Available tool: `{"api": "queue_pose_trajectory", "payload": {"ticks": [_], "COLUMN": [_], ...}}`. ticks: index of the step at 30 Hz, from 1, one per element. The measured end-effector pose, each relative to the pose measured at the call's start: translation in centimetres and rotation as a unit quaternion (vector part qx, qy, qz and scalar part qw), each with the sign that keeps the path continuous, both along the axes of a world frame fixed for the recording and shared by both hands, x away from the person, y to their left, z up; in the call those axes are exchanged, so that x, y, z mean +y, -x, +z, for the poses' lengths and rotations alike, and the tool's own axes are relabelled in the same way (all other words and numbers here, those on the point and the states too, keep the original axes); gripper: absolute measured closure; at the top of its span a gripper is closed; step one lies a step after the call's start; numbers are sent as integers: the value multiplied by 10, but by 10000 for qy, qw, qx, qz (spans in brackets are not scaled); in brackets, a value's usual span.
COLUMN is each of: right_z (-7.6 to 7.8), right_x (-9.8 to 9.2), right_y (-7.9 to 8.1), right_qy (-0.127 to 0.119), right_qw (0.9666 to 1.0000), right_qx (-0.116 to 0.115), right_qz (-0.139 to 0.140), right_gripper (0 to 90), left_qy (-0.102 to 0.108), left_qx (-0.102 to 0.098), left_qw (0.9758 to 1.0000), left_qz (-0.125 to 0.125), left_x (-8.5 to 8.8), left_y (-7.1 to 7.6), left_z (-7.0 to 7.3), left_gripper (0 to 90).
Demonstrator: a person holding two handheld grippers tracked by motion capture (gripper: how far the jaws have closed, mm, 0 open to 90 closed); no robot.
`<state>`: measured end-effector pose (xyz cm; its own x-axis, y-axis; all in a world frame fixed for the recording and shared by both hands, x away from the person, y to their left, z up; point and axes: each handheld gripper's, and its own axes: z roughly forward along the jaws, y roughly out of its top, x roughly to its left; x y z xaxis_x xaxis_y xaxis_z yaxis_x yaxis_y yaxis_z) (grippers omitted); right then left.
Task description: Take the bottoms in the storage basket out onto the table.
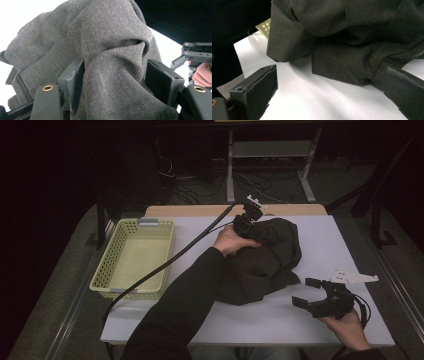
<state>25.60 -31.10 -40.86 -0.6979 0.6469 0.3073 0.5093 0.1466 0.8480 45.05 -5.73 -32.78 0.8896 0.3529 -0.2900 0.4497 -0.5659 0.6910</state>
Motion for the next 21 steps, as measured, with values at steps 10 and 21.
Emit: {"api": "queue_pose_trajectory", "payload": {"ticks": [10,21], "right_z": [0,0], "right_x": [1,0], "right_y": [0,0], "right_qy": [7,-10], "right_qw": [10000,10000], "right_qx": [6,-7], "right_qz": [2,-8], "right_gripper": [5,5], "left_qy": [-179,-211], "left_qx": [-118,-289], "left_qw": [9998,9992], "left_qz": [-62,-155], "left_x": [-10,-9], "left_y": [10,21], "left_z": [-12,-6], "left_gripper": [227,0]}}
